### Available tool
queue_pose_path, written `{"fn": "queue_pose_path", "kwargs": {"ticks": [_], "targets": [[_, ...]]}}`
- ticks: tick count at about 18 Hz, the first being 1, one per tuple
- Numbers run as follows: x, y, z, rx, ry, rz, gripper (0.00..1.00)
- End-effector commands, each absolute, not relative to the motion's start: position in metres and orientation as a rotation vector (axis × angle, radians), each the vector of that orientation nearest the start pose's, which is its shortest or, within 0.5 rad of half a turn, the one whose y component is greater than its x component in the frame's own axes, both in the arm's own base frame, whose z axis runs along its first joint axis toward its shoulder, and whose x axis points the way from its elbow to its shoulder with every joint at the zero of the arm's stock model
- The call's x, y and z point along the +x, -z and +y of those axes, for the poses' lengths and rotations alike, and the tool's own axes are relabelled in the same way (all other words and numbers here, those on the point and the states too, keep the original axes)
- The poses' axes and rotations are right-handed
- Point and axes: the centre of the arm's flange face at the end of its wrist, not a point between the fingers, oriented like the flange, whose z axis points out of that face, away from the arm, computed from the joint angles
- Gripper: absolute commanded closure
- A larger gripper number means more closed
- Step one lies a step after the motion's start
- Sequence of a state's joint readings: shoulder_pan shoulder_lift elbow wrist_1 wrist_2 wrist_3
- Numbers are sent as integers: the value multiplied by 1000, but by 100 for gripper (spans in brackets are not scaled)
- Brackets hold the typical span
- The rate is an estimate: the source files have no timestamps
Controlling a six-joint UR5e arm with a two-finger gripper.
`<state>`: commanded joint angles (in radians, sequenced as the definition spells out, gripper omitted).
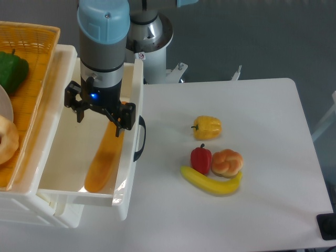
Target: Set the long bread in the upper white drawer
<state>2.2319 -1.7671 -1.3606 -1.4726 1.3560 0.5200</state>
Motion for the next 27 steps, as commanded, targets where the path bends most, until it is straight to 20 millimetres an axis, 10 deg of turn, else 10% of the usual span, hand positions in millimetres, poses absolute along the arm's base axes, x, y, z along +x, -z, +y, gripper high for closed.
{"fn": "queue_pose_path", "kwargs": {"ticks": [7, 11, 19, 23, 27], "targets": [[-309, -516, 503, -2957, -34, -38, 0], [-384, -505, 453, -2964, -74, -143, 0], [-511, -415, 381, -3071, 51, 82, 0], [-533, -366, 379, -3147, 119, 178, 0], [-546, -357, 379, -3135, 64, 185, 0]]}}
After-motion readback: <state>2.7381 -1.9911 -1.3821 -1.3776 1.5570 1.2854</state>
